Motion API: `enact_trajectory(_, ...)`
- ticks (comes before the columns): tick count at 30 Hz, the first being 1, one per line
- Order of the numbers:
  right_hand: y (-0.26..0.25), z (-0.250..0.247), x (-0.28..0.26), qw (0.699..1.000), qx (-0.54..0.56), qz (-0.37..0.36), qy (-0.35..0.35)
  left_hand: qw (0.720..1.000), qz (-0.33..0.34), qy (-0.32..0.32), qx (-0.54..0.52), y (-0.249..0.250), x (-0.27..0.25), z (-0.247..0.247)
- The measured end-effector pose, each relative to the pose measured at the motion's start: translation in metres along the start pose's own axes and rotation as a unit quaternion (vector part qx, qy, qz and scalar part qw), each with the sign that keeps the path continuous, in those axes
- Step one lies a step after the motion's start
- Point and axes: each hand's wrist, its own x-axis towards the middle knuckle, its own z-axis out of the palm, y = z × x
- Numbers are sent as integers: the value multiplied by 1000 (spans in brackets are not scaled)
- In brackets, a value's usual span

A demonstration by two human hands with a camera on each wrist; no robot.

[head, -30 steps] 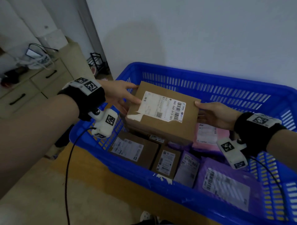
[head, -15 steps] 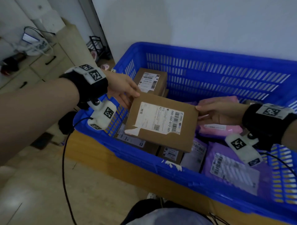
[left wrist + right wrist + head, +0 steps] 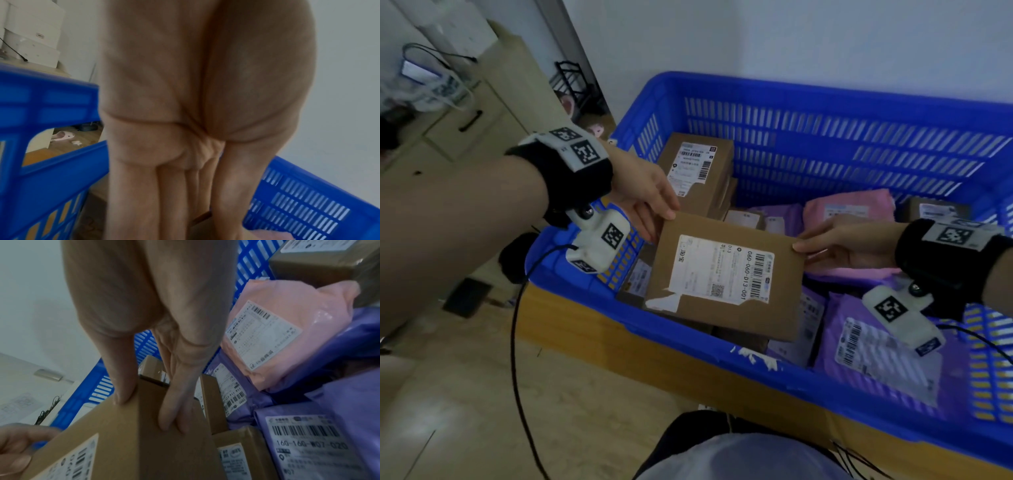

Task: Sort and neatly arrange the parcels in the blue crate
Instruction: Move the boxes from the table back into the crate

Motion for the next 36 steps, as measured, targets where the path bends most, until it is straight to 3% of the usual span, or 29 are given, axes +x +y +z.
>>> enact_trajectory(12, -2, 32, 42, 999, -38, 29, -7, 993, -84, 1, 86, -14, 29, 4)
enact_trajectory(17, -6, 41, 46, 995, -98, 2, -27, 978, -95, 39, 180, -9, 34, 8)
enact_trajectory(24, -7, 48, 47, 960, -270, -76, -23, 911, -6, 84, 404, 9, 32, 18)
enact_trajectory(30, -5, 56, 46, 937, -341, -72, 9, 906, 72, 20, 417, 18, 34, 23)
enact_trajectory(36, -10, 72, 49, 919, -389, -56, 26, 889, 44, 37, 454, 22, 30, 23)
